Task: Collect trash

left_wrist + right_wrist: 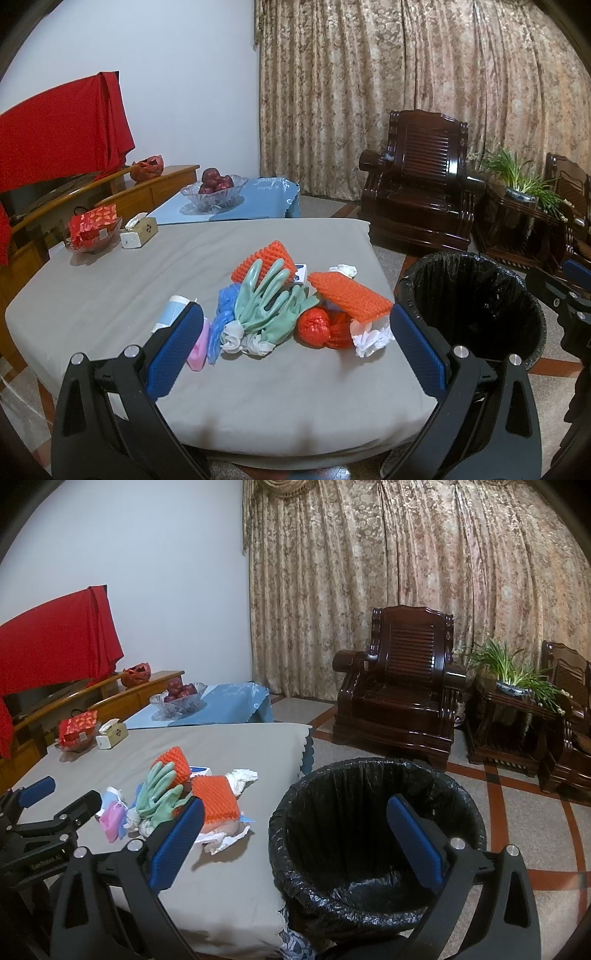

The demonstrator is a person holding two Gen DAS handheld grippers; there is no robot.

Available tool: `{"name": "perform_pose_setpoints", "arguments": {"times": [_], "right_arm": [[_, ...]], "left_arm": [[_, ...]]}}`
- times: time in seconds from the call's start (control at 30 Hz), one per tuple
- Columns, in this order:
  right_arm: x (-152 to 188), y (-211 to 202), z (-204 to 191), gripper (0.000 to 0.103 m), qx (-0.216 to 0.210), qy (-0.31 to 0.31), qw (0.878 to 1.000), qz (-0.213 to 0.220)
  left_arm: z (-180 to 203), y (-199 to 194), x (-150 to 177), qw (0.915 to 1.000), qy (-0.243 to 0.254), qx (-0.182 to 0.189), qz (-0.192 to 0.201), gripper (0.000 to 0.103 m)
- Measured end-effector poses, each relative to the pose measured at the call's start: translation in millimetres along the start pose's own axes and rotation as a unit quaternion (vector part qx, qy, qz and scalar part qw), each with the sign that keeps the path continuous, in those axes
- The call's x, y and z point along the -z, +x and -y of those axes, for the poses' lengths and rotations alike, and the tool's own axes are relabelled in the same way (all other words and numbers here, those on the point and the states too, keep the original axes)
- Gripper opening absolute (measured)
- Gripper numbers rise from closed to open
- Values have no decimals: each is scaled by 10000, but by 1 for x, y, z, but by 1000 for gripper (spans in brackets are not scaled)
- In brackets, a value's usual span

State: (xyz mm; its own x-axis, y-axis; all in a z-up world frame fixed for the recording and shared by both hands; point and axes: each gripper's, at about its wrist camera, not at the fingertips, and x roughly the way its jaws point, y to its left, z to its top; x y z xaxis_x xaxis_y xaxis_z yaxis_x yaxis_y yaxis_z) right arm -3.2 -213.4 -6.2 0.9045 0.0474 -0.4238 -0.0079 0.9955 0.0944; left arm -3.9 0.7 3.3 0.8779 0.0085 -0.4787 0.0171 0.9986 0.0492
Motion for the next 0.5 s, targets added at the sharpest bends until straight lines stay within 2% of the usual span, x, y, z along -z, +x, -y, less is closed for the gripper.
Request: {"name": "perform_pose_setpoints", "arguments": {"times": [0.03,0.5], "right_arm": [[0,0,0,97,1,-1,10000,0],[0,0,0,97,1,-4,10000,-6]], "left_arm": [[-9,1,4,10000,-17,-9,1,98],[-10,1,4,10000,-18,-5,-8,98]]}}
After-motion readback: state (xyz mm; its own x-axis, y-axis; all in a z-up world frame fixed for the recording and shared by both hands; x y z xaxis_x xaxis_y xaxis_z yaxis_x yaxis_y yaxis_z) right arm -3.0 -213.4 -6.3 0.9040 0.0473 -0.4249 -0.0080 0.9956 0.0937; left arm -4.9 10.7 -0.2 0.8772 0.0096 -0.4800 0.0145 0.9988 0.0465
